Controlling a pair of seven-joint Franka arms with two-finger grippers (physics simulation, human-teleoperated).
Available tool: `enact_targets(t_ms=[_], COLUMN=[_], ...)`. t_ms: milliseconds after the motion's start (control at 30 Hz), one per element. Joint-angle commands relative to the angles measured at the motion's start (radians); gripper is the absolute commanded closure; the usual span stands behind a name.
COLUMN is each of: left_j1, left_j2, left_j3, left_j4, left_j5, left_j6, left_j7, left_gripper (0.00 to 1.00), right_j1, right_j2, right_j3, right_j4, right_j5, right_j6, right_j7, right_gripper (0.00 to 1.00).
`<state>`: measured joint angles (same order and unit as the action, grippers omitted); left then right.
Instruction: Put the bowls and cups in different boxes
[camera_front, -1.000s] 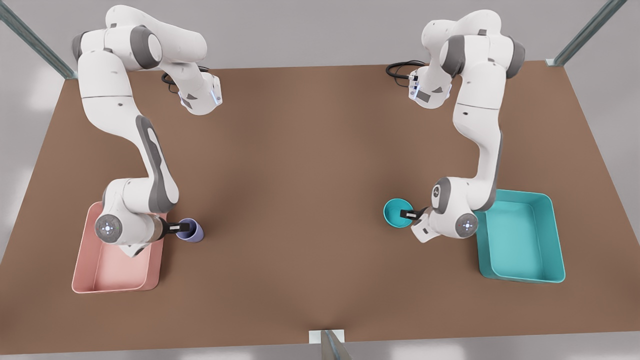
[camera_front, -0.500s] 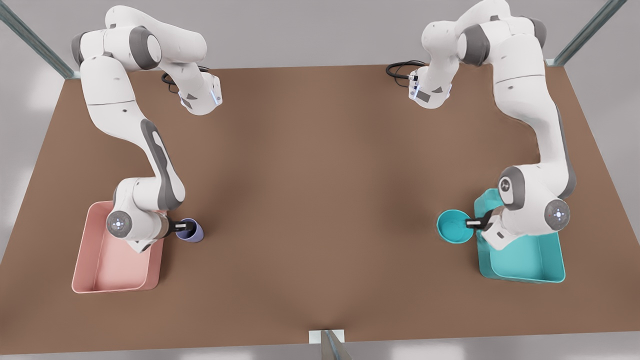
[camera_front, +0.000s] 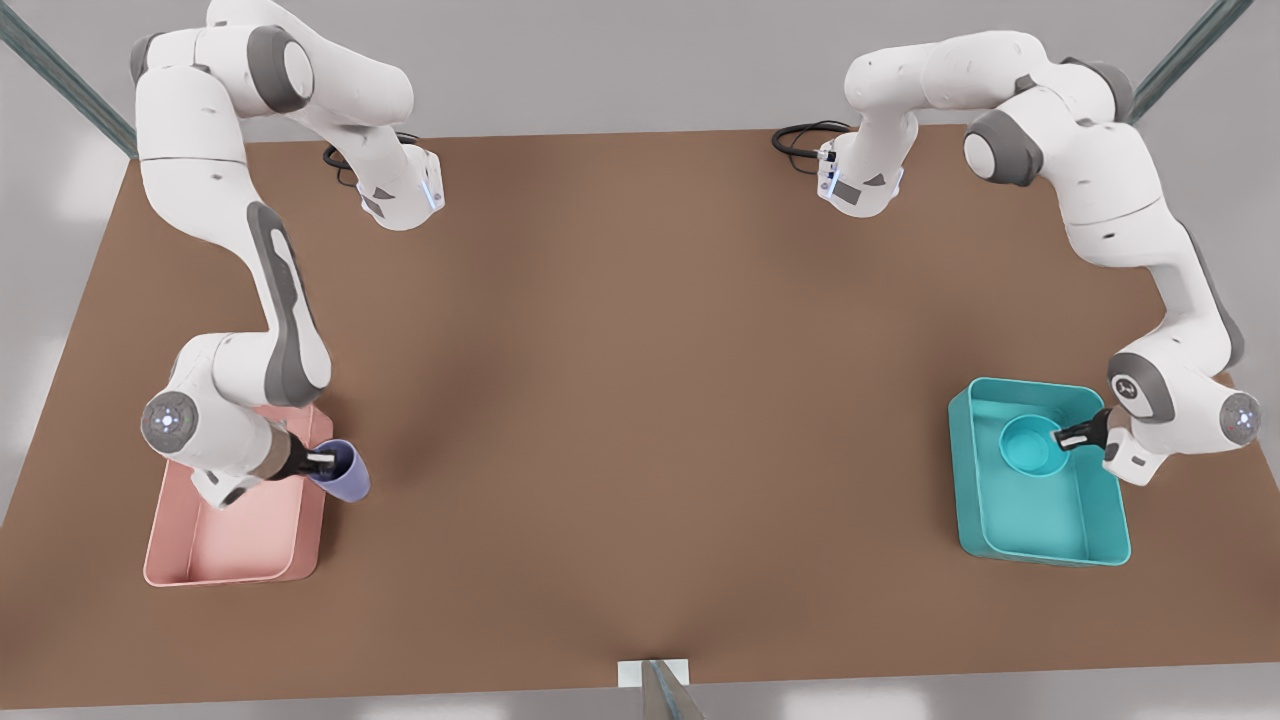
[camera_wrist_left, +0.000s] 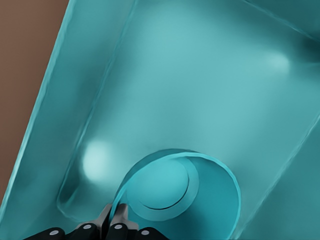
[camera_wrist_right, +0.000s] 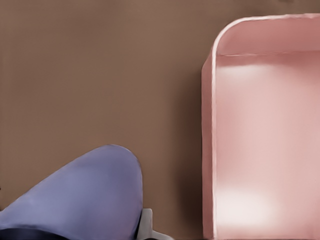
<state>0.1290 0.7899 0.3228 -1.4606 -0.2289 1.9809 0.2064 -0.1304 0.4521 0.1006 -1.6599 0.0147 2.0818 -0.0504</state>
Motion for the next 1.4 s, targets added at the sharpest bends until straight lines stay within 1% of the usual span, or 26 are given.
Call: enact_targets(t_ms=[0,33,67,100,133,200,233,267,333,367,400,433,467,533,633,667,700,733,867,1067,1133,1167,1233,1300,1333,1367], left_j1=[0.000,0.000,0.000,0.001,0.001,-0.003,-0.017,-0.051,-0.187,-0.223,-0.224,-0.224,-0.224,-0.246,-0.263,-0.263,-0.259,-0.261,-0.261,-0.259,-0.259,-0.259,-0.259,-0.261,-0.261,-0.261], left_j2=[0.015,0.022,0.022,0.017,0.005,-0.078,-0.139,-0.205,-0.373,-0.426,-0.466,-0.491,-0.518,-0.538,-0.521,-0.525,-0.526,-0.526,-0.528,-0.529,-0.529,-0.529,-0.529,-0.529,-0.529,-0.529], left_j3=[-0.004,-0.004,-0.004,-0.004,-0.004,-0.001,0.001,-0.001,-0.007,-0.037,-0.117,-0.215,-0.271,-0.281,-0.280,-0.280,-0.278,-0.280,-0.280,-0.278,-0.280,-0.280,-0.280,-0.280,-0.280,-0.280], left_j4=[-0.012,-0.017,-0.015,-0.015,-0.014,-0.010,-0.010,-0.010,-0.010,-0.010,-0.010,-0.010,-0.007,-0.003,0.023,0.031,0.036,0.034,0.031,0.034,0.034,0.034,0.034,0.034,0.034,0.034], left_j5=[-0.004,-0.006,-0.004,-0.004,-0.003,0.011,0.017,0.069,0.082,0.083,0.140,0.246,0.267,0.272,0.304,0.299,0.298,0.295,0.292,0.293,0.293,0.293,0.293,0.293,0.295,0.295], left_j6=[0.118,0.119,0.118,0.118,0.108,-0.002,-0.092,-0.169,-0.315,-0.346,-0.378,-0.395,-0.425,-0.436,-0.465,-0.473,-0.507,-0.510,-0.554,-0.568,-0.568,-0.568,-0.567,-0.568,-0.568,-0.568], left_j7=[0.102,0.102,0.103,0.105,0.105,0.099,0.039,-0.038,-0.110,-0.110,-0.140,-0.168,-0.170,-0.167,-0.173,-0.171,-0.168,-0.171,-0.170,-0.170,-0.170,-0.170,-0.170,-0.170,-0.170,-0.170], left_gripper=[0.79,0.79,0.70,0.03,0.00,0.00,0.00,0.00,0.00,0.00,0.00,0.00,0.00,0.00,0.00,0.00,0.00,0.00,0.00,0.00,0.00,0.00,0.00,0.00,0.00,0.00], right_j1=[-0.028,-0.051,-0.087,-0.117,-0.143,-0.184,-0.198,-0.206,-0.221,-0.221,-0.222,-0.225,-0.225,-0.222,-0.222,-0.222,-0.222,-0.222,-0.221,-0.222,-0.216,-0.215,-0.213,-0.184,-0.166,-0.135], right_j2=[-0.030,-0.029,-0.021,-0.018,-0.010,0.060,0.123,0.161,0.247,0.273,0.300,0.313,0.329,0.342,0.350,0.352,0.356,0.356,0.346,0.244,0.162,0.112,0.010,-0.084,-0.116,-0.161], right_j3=[-0.001,-0.005,-0.007,-0.009,-0.010,-0.010,-0.012,-0.018,-0.024,-0.024,-0.024,-0.025,-0.024,-0.024,-0.024,-0.024,-0.024,-0.024,-0.021,-0.013,-0.006,0.014,0.079,0.084,0.082,0.083], right_j4=[0.044,0.120,0.141,0.144,0.154,0.178,0.200,0.212,0.275,0.279,0.279,0.279,0.279,0.279,0.279,0.278,0.278,0.278,0.278,0.269,0.273,0.275,0.278,0.275,0.266,0.264], right_j5=[-0.006,-0.006,-0.004,-0.010,-0.019,-0.019,-0.019,-0.016,-0.016,-0.016,-0.016,-0.016,-0.016,-0.016,-0.019,-0.021,-0.021,-0.021,-0.021,-0.012,-0.009,-0.007,-0.010,-0.018,-0.021,-0.027], right_j6=[-0.116,-0.201,-0.204,-0.204,-0.204,-0.203,-0.197,-0.192,-0.192,-0.161,-0.123,-0.100,-0.080,-0.062,-0.051,-0.051,-0.051,-0.051,-0.063,-0.158,-0.253,-0.324,-0.473,-0.591,-0.611,-0.632], right_j7=[-0.132,-0.183,-0.240,-0.266,-0.279,-0.293,-0.293,-0.293,-0.295,-0.293,-0.293,-0.293,-0.293,-0.287,-0.289,-0.289,-0.287,-0.292,-0.292,-0.327,-0.322,-0.306,-0.155,-0.129,-0.125,-0.047], right_gripper=[0.79,0.79,0.79,0.79,0.79,0.79,0.79,0.79,0.79,0.79,0.79,0.79,0.79,0.79,0.79,0.77,0.14,0.00,0.00,0.00,0.00,0.00,0.00,0.00,0.00,0.00])
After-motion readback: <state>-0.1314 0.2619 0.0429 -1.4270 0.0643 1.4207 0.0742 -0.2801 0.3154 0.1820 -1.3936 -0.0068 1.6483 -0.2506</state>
